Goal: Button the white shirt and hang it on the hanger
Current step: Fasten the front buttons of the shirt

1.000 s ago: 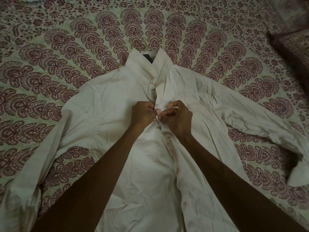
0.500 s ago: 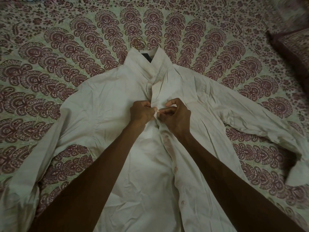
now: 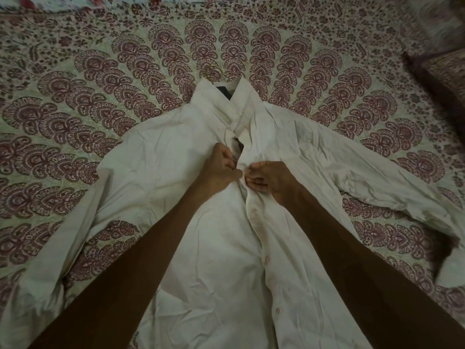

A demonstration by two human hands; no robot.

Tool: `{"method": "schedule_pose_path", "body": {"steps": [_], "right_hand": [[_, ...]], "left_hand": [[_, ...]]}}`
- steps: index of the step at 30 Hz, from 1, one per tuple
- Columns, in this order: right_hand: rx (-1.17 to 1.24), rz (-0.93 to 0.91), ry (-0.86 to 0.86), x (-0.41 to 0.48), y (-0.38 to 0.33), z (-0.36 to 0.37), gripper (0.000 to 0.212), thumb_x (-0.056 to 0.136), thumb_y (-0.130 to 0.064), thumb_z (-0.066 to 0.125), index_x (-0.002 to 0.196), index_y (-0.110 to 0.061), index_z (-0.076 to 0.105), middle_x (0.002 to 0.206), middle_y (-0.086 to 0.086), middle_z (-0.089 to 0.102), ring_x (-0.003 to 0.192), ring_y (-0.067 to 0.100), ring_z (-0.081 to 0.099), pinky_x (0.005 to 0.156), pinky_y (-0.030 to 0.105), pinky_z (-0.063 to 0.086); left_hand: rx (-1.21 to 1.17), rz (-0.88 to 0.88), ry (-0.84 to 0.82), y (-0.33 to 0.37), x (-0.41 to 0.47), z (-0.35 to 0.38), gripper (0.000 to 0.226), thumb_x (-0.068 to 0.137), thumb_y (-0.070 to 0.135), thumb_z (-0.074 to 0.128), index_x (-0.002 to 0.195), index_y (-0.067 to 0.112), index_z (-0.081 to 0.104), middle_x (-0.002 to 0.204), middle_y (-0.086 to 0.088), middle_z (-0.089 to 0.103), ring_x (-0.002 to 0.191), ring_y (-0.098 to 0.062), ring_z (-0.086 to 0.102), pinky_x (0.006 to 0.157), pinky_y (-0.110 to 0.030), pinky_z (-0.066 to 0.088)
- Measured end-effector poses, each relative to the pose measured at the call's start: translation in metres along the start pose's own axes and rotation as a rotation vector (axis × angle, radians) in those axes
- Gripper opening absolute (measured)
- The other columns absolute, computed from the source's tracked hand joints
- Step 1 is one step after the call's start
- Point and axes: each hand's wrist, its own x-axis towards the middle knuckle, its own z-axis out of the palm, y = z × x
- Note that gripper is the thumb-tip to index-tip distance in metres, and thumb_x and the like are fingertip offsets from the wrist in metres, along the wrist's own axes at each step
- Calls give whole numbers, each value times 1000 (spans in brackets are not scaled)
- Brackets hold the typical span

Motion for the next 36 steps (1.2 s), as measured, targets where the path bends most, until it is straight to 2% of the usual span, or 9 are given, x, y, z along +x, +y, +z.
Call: {"method": "schedule_pose_path", "body": {"steps": [6,9,13,17,20,25,30,33,36], "right_hand": [[-96,40,51,17,-1,-5,11,89,5,63,99,-2,66,90,16,69,76,18,64,85,33,57],[-346,-211,303,31,2,-5,8,85,-6,68,78,-9,71,88,16,74,72,22,70,78,40,60],[-611,-626,561,26,-10,2,30,85,-38,69,100,-12,67,93,0,71,80,10,61,74,25,47],[-875,-728,561,33,-22,15,62,77,-64,65,119,-20,52,107,0,57,88,15,57,72,30,48],[-1181,-762,593,41,-26,16,54,82,-51,65,122,-17,50,118,9,50,94,26,57,69,36,52],[-1461,-744,616,41,-40,23,42,87,-39,64,117,-9,59,120,14,53,108,33,52,74,39,49],[-1642,-759,509,37,-58,32,18,92,-26,60,103,-12,61,105,6,65,94,24,64,66,28,38],[-1549,-727,483,38,-64,29,24,92,-31,61,104,-10,61,106,7,64,96,26,63,71,29,40],[-1036,-652,559,45,-69,24,21,86,-28,61,77,-9,59,75,6,60,68,21,58,61,27,39]], "left_hand": [[256,243,81,-11,-3,16,30,79,4,71,93,13,46,67,-6,53,55,-6,47,51,-14,40],[181,42,59,-10,2,14,25,77,11,77,93,15,59,80,-5,67,71,-13,63,63,-14,50],[132,-86,-108,3,11,1,14,82,-1,64,91,8,71,87,-11,72,82,-25,70,73,-27,59],[420,124,261,14,16,-8,21,86,1,55,87,11,73,89,-5,72,83,-17,66,77,-26,53],[528,308,479,20,25,-10,20,84,-3,57,97,9,65,101,-11,61,95,-25,56,81,-33,48],[631,345,466,27,63,-22,57,83,7,70,133,14,45,130,-13,45,112,-28,50,88,-38,51],[1192,522,407,42,96,-41,98,70,14,79,149,24,23,141,-12,45,123,-35,47,94,-47,44],[1389,506,300,59,106,-53,57,79,26,73,130,23,49,117,-5,62,113,-30,50,93,-45,39],[1159,538,408,75,108,-62,7,84,25,69,90,23,71,90,-4,68,97,-28,51,84,-41,35]]}}
